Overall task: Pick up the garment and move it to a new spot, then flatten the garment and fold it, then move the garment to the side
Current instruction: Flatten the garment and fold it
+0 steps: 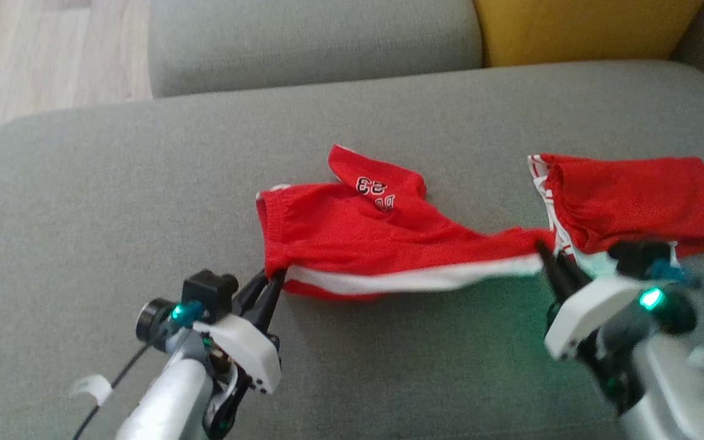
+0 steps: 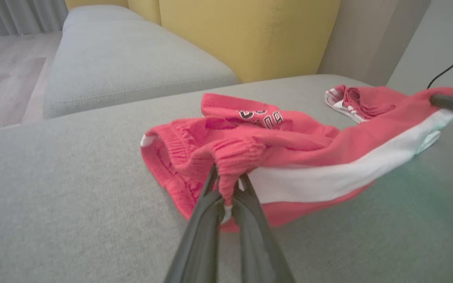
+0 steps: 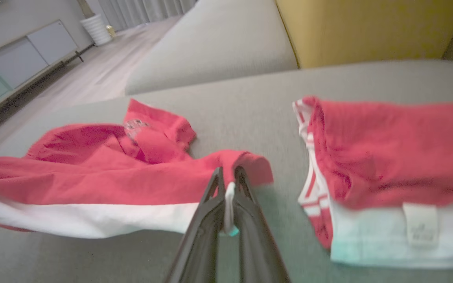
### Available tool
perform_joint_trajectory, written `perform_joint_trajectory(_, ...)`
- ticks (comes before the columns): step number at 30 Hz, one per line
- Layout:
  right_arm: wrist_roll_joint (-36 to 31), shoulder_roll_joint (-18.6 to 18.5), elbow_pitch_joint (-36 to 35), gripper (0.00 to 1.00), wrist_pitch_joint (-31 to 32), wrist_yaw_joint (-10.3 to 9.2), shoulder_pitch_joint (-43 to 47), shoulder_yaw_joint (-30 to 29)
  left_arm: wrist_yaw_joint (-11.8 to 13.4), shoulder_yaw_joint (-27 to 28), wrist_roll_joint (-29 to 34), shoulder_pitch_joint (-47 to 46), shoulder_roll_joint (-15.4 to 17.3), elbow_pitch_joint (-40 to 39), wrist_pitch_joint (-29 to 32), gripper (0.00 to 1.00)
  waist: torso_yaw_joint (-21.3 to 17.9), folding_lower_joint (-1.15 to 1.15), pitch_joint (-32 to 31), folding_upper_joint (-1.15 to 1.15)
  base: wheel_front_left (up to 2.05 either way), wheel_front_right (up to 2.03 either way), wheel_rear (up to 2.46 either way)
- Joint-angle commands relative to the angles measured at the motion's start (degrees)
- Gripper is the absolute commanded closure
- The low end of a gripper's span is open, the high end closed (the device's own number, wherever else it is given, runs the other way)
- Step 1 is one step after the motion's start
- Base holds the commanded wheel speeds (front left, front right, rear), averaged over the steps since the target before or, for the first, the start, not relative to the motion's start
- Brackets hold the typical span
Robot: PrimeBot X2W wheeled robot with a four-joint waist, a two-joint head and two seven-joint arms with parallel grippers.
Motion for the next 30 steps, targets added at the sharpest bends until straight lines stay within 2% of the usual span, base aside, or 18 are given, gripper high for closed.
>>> perform_joint_trajectory(1,0.6,-1.4,-3.8,1.00,0.8,0.20,-4.2,1.2,-0.1,2.7,-0.7,-2.3,1.4,-3.0,0.4,1.00,0.0,0.00,-1.4,0.00,0.00,0.00,0.00)
perform_joint_trajectory(8,2.3,-6.0,-15.1,1.00,8.8,0.20,-10.4,1.6,0.2,5.0,-3.4,-4.5,4.5,-16.6,7.2,1.00,0.3,0.00,-4.7,0.00,0.00,0.00,0.00)
perform_joint_trajectory(12,3.5,-7.0,-20.8,1.00,14.4,0.20,-11.5,0.2,2.0,6.9,-5.0,-3.5,6.2,-26.0,11.9,1.00,0.0,0.00,-6.5,0.00,0.00,0.00,0.00)
perform_joint_trajectory(18,1.9,-6.4,-30.7,1.00,24.1,0.20,-10.0,-4.5,4.9,8.1,-6.2,1.2,9.2,-41.4,19.6,1.00,-1.1,0.00,-8.2,0.00,0.00,0.00,0.00)
perform_joint_trajectory(22,0.8,-2.4,-37.8,1.00,29.6,0.20,-8.8,-8.3,6.3,9.2,-7.2,2.3,10.9,-49.6,24.6,1.00,-1.7,0.00,-8.4,0.00,0.00,0.00,0.00)
perform_joint_trajectory(26,-1.2,-0.6,-41.6,1.00,33.7,0.20,-10.0,-8.6,6.7,10.7,-7.9,-0.6,11.9,-52.1,27.4,1.00,-2.0,0.00,-7.1,0.00,0.00,0.00,0.00)
perform_joint_trajectory(30,-2.7,0.0,-39.1,1.00,34.7,0.20,-14.7,-7.5,5.4,11.4,-8.6,-6.5,12.4,-47.6,28.8,1.00,-2.2,0.00,-4.4,0.00,0.00,0.00,0.00)
